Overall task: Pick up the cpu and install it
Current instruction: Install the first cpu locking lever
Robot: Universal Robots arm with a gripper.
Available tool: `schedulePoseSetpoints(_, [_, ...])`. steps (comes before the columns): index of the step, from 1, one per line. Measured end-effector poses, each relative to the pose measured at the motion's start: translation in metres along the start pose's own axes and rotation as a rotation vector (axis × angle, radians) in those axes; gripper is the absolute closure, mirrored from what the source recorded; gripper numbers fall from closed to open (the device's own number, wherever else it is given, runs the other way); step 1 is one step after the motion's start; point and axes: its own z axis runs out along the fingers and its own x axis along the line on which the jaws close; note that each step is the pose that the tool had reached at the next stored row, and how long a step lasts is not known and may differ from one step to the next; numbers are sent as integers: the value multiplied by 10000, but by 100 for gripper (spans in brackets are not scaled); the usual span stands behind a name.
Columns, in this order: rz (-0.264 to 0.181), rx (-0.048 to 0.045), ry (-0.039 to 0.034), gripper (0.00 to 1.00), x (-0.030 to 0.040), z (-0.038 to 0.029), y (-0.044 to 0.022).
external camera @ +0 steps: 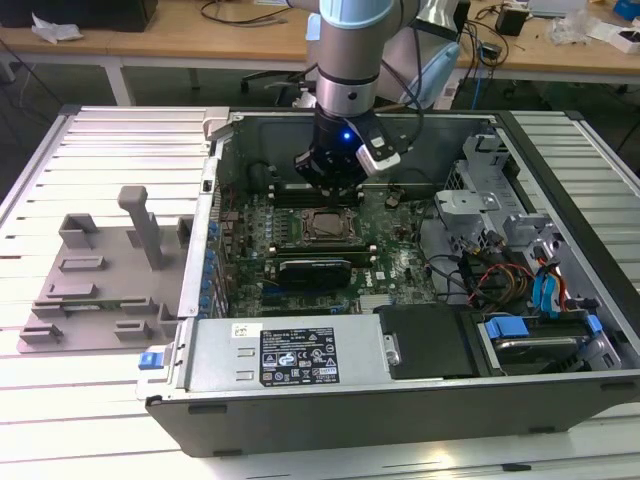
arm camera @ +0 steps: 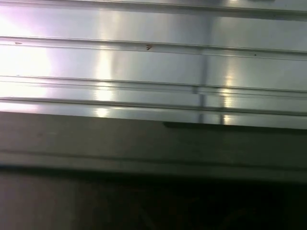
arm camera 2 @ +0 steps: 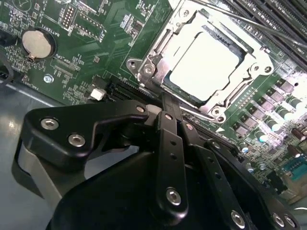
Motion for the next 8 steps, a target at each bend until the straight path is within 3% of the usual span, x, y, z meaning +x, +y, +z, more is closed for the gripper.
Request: schedulePoseSetpoints(8, [-3, 3, 16, 89, -63, 2, -3])
